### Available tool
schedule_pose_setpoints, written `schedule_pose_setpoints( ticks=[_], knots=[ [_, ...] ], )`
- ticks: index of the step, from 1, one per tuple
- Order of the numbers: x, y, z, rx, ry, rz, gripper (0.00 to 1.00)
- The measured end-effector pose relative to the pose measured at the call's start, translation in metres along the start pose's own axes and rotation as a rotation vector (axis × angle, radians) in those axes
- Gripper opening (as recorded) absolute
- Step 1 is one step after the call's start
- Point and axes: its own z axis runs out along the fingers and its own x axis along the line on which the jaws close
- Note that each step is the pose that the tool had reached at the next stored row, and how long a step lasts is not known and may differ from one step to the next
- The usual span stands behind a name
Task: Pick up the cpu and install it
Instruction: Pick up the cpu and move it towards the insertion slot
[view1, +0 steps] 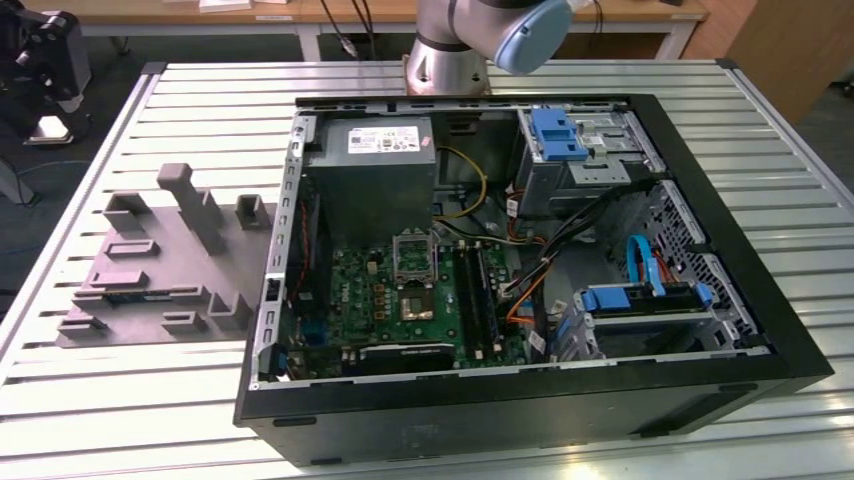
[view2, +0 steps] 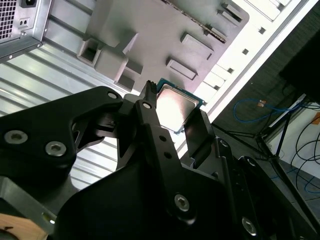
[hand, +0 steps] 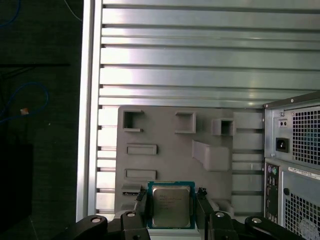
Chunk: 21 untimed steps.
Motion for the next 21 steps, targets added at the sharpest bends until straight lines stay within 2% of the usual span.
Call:
schedule_pose_setpoints(
  ticks=[21],
  knots=[
    [-0.0062, 0.0000, 0.0001, -0.0001, -0.0001, 0.000, 0.47]
  ],
)
